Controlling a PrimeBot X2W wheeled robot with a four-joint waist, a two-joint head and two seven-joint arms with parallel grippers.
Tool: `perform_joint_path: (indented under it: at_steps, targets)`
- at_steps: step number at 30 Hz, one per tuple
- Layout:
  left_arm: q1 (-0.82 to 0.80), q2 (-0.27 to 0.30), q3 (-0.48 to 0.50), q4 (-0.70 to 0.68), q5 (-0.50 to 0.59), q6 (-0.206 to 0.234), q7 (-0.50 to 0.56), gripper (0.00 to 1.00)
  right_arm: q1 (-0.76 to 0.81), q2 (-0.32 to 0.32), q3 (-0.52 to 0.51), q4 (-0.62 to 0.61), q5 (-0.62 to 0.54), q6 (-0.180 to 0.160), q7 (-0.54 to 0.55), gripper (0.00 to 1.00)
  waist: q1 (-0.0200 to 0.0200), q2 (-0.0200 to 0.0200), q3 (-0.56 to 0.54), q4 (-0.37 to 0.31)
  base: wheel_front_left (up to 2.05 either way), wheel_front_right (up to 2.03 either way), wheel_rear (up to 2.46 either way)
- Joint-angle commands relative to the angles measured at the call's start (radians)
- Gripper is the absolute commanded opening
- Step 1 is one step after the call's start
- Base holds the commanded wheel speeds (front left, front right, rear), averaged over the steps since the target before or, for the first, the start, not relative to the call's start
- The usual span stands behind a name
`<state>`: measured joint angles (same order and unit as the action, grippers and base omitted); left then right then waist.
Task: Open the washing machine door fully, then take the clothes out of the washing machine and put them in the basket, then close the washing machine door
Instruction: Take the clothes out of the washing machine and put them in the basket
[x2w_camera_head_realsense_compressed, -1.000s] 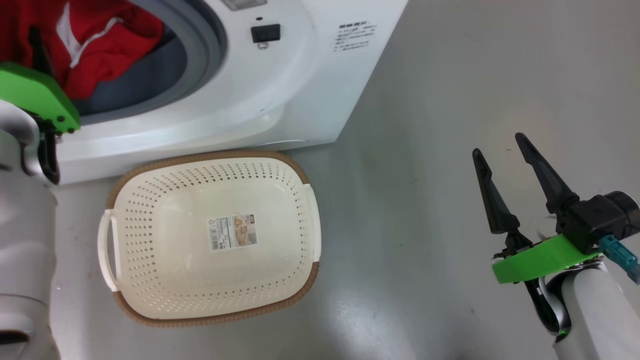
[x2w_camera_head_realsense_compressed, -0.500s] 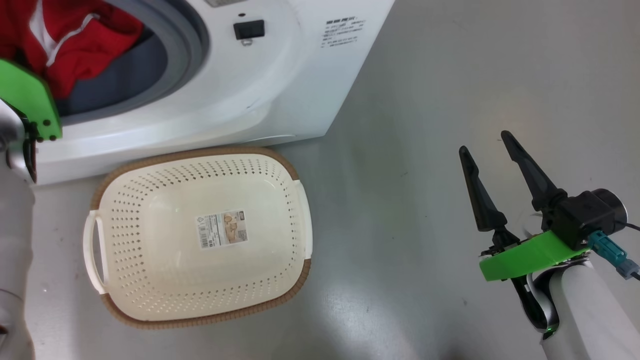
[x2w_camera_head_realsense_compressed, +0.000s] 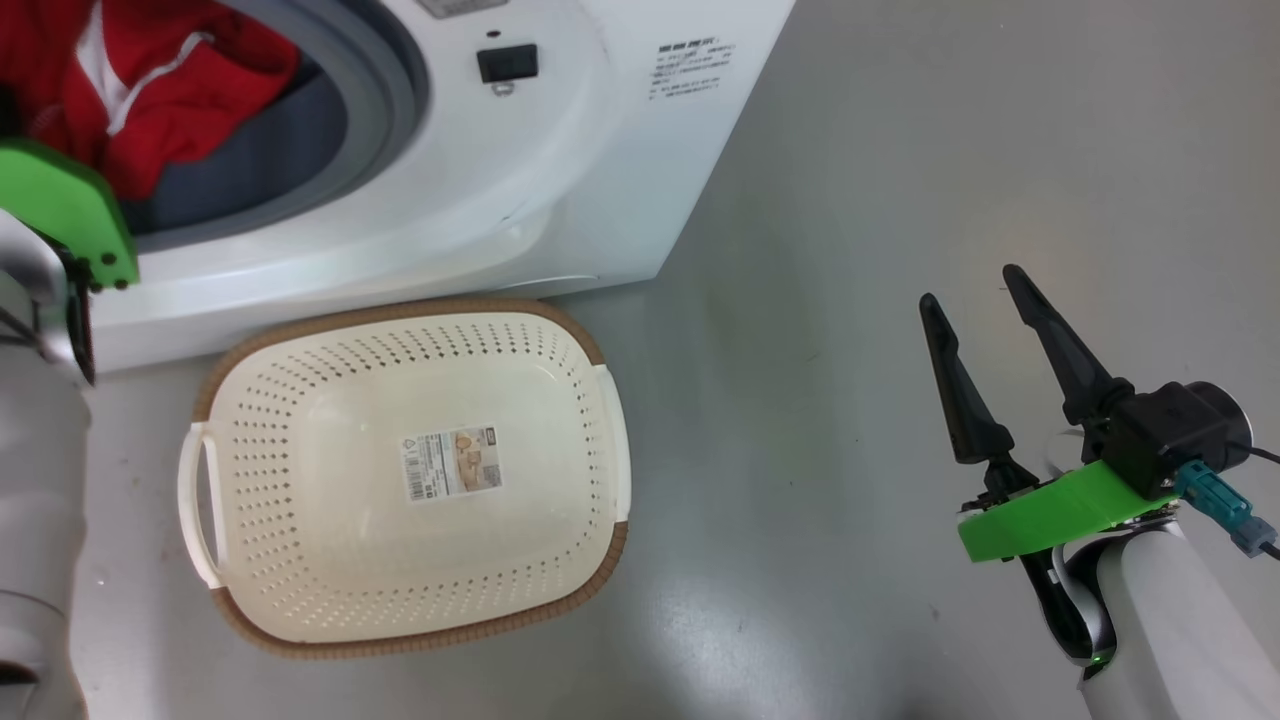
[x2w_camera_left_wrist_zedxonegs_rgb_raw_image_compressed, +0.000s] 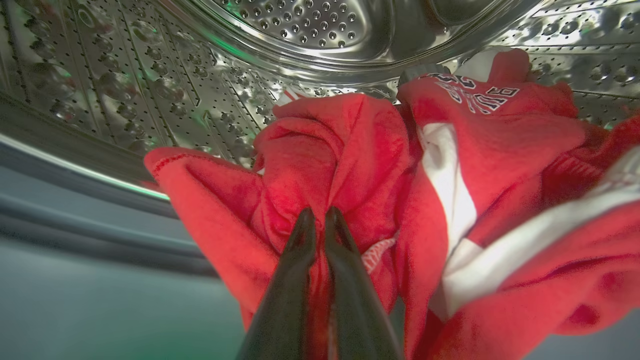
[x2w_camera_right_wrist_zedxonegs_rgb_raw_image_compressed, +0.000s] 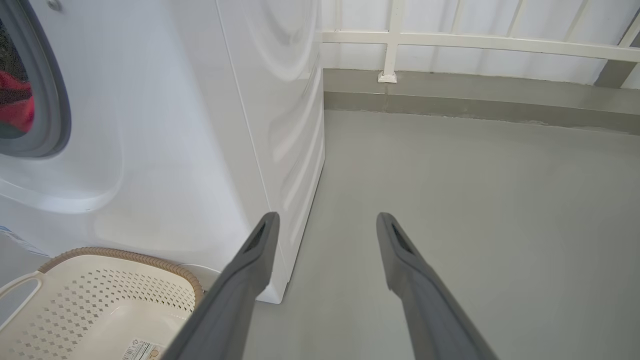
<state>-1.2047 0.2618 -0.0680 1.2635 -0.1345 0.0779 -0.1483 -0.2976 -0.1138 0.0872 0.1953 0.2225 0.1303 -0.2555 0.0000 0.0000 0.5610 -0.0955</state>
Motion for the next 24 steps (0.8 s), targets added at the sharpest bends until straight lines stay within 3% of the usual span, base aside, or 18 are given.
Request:
perform_joint_path:
  at_steps: [1,13,24]
  targets:
    - [0.027,0.043,0.015,-0.022,-0.008,0.003,-0.023,0.0,0.003,-0.003,0.018,-0.017,0.008,0.0,-0.006,1.0,0.0,0.0,-0.01,0.006,0.0,0.0,0.0]
    - [0.099,0.015,0.072,-0.087,-0.095,-0.048,-0.106,0.0,0.02,-0.01,0.02,-0.008,0.011,0.0,-0.006,1.0,0.0,0.0,-0.069,0.02,0.0,0.0,0.0]
    - [0.289,-0.008,0.132,-0.399,-0.116,-0.052,-0.113,0.0,0.047,-0.01,0.02,0.0,0.011,0.0,-0.006,1.0,0.0,0.0,-0.134,0.033,0.0,0.0,0.0]
